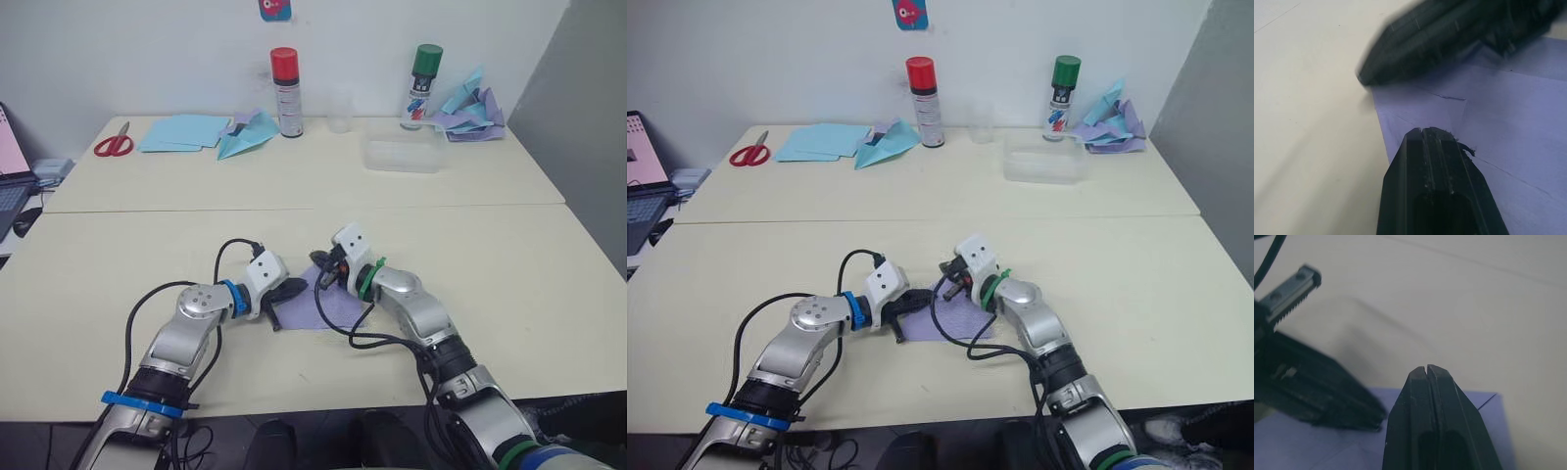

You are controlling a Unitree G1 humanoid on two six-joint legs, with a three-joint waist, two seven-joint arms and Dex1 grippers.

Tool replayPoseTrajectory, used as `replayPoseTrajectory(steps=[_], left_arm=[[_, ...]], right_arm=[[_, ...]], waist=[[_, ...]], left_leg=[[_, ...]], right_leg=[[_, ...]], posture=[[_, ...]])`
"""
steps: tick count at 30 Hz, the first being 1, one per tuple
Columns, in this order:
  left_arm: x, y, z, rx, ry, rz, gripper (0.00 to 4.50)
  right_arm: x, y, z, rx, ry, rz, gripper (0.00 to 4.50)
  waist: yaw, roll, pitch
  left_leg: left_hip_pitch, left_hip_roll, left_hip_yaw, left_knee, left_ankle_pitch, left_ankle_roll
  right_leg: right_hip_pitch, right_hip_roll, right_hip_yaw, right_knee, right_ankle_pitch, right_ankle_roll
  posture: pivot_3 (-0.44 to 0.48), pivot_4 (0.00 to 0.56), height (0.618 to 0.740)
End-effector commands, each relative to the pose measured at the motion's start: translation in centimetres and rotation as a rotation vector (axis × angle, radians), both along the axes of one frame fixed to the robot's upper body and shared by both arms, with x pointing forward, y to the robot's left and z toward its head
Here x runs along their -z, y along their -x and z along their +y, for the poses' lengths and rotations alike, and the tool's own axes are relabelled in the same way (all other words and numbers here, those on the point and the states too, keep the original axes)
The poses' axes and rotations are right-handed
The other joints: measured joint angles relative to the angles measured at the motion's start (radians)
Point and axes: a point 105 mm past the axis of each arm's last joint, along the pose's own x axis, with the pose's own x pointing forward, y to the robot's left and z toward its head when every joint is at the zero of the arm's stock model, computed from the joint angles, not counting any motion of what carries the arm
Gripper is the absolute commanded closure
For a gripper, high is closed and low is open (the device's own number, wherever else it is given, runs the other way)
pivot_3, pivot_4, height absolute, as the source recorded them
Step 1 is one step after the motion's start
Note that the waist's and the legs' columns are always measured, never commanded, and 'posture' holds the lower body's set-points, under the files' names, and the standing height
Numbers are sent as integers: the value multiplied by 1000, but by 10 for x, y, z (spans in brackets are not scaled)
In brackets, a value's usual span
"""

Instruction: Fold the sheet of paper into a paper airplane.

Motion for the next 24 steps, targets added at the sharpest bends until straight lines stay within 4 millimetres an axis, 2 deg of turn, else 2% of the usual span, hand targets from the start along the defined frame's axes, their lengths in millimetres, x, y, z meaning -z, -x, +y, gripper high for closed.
replayPoseTrajectory(steps=[1,9,17,21,24], left_arm=[[15,3,-1,1,-38,49,4467],[5,-1,7,-72,61,95,4467],[28,26,45,-173,28,212,4467],[18,38,56,-190,50,215,4467],[-13,34,58,-201,131,144,4467]], right_arm=[[8,-1,0,16,57,28,4500],[13,-11,-7,59,91,38,4500],[15,-9,-6,53,95,42,4500],[16,-9,-6,50,96,44,4500],[15,-9,-6,44,95,42,4500]], waist=[[0,0,0],[0,0,0],[-4,1,-1],[-5,1,-1],[-6,1,-1]], left_leg=[[0,0,0,0,0,0],[1,0,0,1,0,0],[1,1,0,0,0,0],[2,2,0,-1,0,0],[2,2,0,-1,0,0]], right_leg=[[0,0,0,0,0,0],[0,0,0,0,1,1],[0,0,0,0,0,0],[0,-1,0,0,0,0],[0,-2,0,0,0,-1]], posture=[[0,150,740],[0,150,740],[0,150,740],[0,150,740],[0,150,740]])
